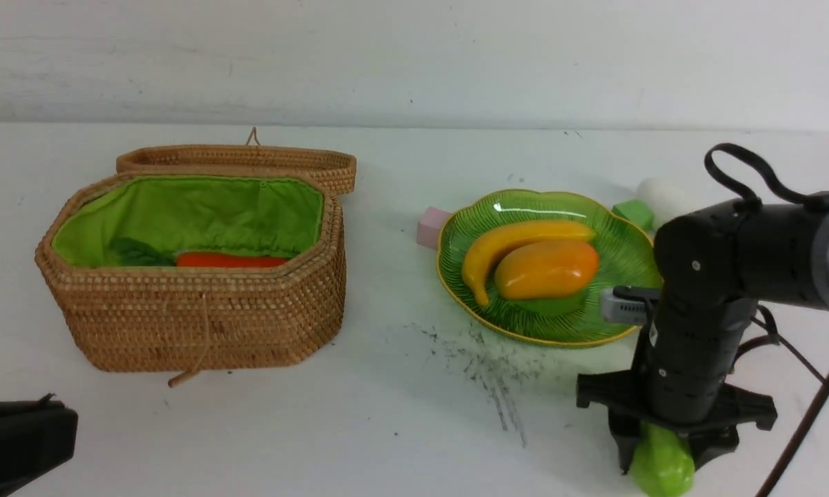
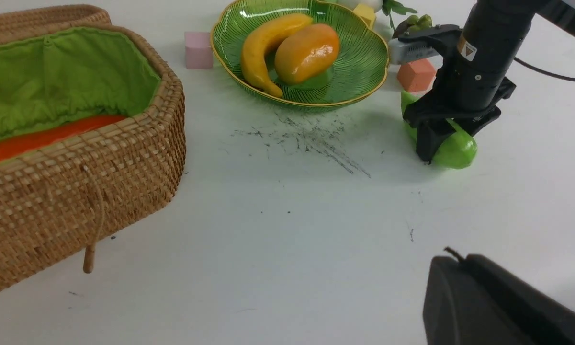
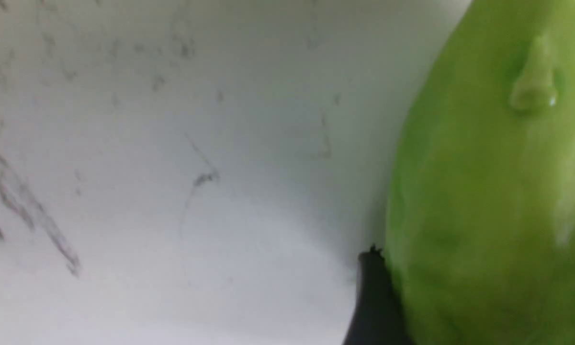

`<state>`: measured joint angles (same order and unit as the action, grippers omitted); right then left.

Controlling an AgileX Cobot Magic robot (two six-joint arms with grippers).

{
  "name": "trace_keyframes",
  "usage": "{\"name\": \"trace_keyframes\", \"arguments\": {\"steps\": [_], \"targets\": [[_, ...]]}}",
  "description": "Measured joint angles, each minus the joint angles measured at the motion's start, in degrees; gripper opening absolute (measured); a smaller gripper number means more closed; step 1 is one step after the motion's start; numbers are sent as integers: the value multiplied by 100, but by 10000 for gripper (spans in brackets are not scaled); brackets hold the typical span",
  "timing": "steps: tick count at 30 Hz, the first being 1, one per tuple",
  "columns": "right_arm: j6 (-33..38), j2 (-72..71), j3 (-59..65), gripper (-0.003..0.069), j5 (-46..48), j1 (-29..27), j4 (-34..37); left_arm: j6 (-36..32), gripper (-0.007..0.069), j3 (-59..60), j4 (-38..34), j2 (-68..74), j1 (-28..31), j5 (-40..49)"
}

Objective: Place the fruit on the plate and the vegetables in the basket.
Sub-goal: Take a chayote with your right arm and place it on the basket on the left.

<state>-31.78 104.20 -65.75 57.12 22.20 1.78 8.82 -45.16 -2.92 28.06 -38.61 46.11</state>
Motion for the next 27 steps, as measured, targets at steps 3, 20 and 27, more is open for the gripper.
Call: {"name": "trace_keyframes", "arguments": {"steps": [3,20,27], "targets": [[82,-638,-55,430,453,184,48,-5,-13,0,27,0,0,5],[5013,749,-4470,430,-2884,2192,1684,2843,-13,0,3014,0,0,0],[5473,2051,-5568,494,-3109,2260,1822,3000,-13,0,3066,0,0,78]]}}
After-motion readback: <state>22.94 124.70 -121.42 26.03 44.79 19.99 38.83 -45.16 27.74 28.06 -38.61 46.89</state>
